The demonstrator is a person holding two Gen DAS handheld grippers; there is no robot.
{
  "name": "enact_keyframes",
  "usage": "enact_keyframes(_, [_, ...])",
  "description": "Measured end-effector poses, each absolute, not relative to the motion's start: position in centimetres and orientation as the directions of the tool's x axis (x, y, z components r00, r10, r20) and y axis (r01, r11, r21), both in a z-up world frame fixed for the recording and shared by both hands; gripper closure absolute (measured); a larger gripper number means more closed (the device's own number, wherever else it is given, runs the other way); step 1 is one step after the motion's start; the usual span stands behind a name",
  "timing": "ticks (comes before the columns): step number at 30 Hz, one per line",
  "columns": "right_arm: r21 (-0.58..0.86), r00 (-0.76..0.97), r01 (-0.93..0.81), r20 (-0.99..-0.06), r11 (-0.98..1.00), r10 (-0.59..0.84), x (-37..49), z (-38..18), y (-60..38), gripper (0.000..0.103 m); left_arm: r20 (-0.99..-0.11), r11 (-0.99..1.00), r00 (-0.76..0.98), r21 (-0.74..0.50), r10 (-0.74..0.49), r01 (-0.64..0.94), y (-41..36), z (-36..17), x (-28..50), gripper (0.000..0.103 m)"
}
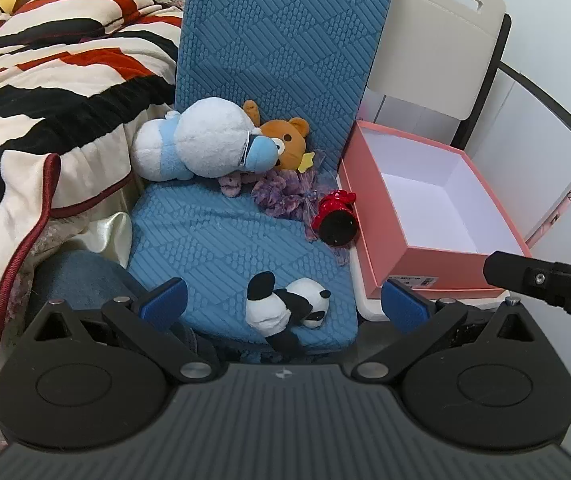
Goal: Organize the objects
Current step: 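Move left tool toward the panda plush while right tool approaches the red lion figurine, then close left tool on the panda plush while right tool grasps the red lion figurine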
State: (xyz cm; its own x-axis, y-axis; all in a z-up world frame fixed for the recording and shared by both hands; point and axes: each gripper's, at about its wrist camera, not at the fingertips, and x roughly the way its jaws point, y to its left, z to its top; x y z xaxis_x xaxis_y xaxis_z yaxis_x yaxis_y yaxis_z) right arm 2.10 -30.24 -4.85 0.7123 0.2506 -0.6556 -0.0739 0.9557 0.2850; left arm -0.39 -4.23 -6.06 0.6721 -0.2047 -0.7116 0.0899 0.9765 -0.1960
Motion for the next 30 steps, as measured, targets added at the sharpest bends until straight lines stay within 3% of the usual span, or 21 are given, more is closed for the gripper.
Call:
enact_keyframes(7, [0.303, 0.704, -0.079, -0.658, 0.95, 0.268, 3.2, -5.6, -30.4, 0.003, -0.719, 0.976, 0.662, -0.199, -0.21, 0.094, -4.4, -7.1, 0.4, 0.0])
enact_keyframes(10, [0.274, 0.701, -0.106, -0.661, 0.956, 0.267, 4.0, -6.1, -29.9, 0.013, -0.722, 0.968, 0.649, -0.225, -0.241, 0.11, -4.3, -7.9, 1.3, 0.0])
enact_keyframes(12, [0.271, 0.696, -0.117, -0.664, 0.955, 0.274, 4.7, -6.5, -29.7, 0.026, -0.735, 0.968, 0.633, -0.222, -0.244, 0.116, -4.4, -8.5, 2.2, 0.0])
enact_keyframes(18, [0.275, 0.678, -0.153, -0.669, 0.949, 0.303, 7.3, -8.2, -28.7, 0.035, -0.751, 0.957, 0.595, -0.254, -0.287, 0.141, -4.6, -11.0, 4.8, 0.0])
enact_keyframes(30, [0.234, 0.686, -0.254, -0.64, 0.939, 0.345, 14.2, -10.8, -25.8, 0.036, -0.804, 0.948, 0.502, -0.268, -0.318, 0.171, -4.7, -17.8, 9.6, 0.0])
